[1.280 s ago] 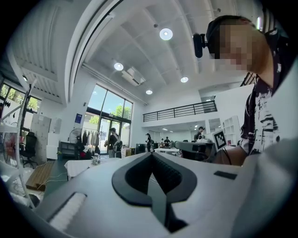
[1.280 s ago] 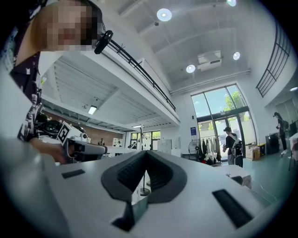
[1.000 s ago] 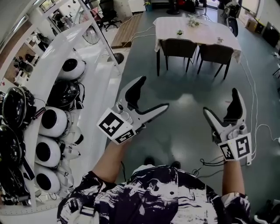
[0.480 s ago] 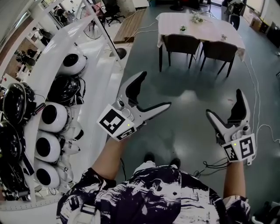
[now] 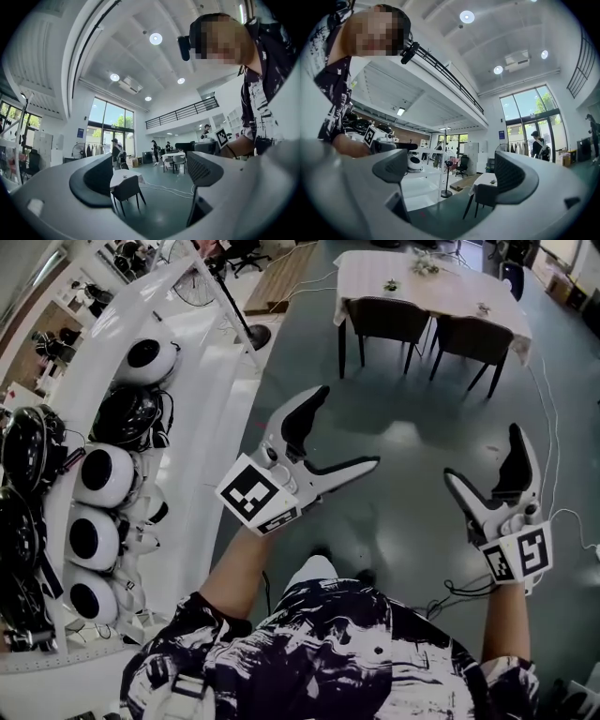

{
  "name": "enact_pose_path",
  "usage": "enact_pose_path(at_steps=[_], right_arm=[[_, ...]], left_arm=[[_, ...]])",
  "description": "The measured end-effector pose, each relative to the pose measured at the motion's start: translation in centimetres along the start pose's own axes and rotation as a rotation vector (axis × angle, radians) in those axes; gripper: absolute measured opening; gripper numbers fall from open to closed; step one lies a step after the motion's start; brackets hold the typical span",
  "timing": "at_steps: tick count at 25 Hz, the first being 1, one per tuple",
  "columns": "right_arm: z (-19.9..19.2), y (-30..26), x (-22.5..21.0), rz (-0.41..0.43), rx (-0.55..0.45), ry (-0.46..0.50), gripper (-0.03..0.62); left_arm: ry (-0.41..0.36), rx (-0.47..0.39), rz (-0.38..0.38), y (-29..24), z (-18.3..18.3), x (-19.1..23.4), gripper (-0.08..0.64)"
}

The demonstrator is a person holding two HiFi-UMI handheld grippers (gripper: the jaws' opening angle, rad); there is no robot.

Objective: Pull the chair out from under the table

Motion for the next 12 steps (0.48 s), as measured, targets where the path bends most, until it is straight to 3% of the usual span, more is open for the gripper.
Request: enact_pose_path(at_steps=[5,12], right_arm=[[-0.7,-3.2,-2.1,-0.005,-0.011,0.004,0.517],[-2.7,-12.2,-5.1,-0.046,-0.007,0.022,0.517]], left_arm=[[0.006,0.009,-0.005,-1.5,-1.2,3.5,0.468],[0.012,-0.031,-0.069,-5.4,-3.6,13.3,0.468]])
Point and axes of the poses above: the fingertips, and each gripper's own axes: y backward along the fingers, x to its left, z out of its top, the point moved 4 cm from there along y, backward along the fingers, and after that the axes turned 2 degrees about -z, right-handed, at the moved point
